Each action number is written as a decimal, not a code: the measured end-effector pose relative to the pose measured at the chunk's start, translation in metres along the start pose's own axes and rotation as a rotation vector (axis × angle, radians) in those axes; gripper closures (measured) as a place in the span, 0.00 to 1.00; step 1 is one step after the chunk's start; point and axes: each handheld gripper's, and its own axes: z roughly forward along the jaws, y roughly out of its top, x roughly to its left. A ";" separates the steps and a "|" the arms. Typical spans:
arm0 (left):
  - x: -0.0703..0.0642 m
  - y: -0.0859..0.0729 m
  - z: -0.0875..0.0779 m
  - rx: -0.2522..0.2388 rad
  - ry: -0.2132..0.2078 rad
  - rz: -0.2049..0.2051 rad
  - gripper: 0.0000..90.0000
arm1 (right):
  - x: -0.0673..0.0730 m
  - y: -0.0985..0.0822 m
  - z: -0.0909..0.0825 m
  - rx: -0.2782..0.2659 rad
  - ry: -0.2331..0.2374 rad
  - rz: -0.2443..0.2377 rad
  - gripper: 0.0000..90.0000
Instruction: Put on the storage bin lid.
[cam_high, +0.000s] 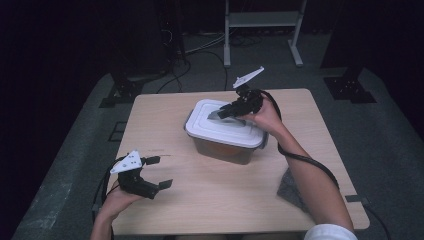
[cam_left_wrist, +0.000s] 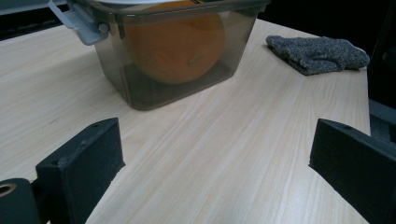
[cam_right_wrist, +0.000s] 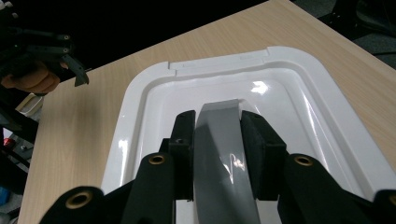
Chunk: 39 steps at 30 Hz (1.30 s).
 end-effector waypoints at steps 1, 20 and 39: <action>0.000 0.000 0.000 -0.002 0.001 -0.001 0.02 | 0.000 0.000 0.001 0.000 -0.002 -0.002 0.73; -0.003 0.000 -0.002 -0.002 0.003 0.002 0.02 | 0.003 -0.008 0.008 0.008 -0.013 -0.003 0.72; -0.002 -0.001 -0.005 -0.013 0.007 -0.004 0.02 | 0.005 -0.010 -0.014 -0.041 -0.010 0.014 0.62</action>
